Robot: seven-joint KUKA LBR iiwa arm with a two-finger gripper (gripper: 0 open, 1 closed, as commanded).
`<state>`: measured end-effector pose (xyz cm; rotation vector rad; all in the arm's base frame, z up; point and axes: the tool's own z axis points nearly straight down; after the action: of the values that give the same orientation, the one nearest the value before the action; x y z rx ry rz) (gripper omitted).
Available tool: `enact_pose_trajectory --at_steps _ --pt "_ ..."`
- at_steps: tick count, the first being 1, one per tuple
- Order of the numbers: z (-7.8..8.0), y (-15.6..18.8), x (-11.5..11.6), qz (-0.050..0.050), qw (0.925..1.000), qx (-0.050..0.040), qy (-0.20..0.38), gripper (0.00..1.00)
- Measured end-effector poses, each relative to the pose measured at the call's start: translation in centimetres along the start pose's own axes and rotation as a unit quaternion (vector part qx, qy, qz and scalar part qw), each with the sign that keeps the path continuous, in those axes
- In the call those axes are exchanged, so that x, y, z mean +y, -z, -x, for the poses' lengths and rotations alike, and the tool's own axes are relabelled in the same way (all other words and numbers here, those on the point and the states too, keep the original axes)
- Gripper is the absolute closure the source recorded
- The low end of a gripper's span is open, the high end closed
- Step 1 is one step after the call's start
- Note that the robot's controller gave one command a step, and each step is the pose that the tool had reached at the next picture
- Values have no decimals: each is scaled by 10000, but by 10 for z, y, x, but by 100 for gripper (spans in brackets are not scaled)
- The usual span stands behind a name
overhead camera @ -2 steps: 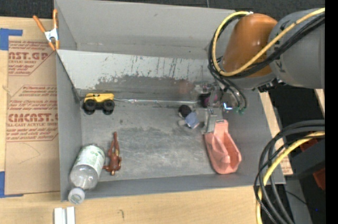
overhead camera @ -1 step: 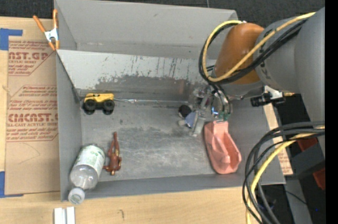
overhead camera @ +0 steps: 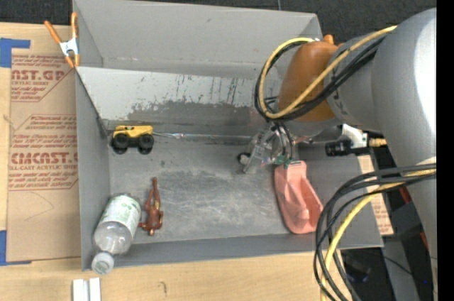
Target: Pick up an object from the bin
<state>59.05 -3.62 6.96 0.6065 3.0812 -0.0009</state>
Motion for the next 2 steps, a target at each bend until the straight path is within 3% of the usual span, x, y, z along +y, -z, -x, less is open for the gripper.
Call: enact_pose_trajectory --at_steps 2 --pt "-1 4 0 -6 10000 19 1 100"
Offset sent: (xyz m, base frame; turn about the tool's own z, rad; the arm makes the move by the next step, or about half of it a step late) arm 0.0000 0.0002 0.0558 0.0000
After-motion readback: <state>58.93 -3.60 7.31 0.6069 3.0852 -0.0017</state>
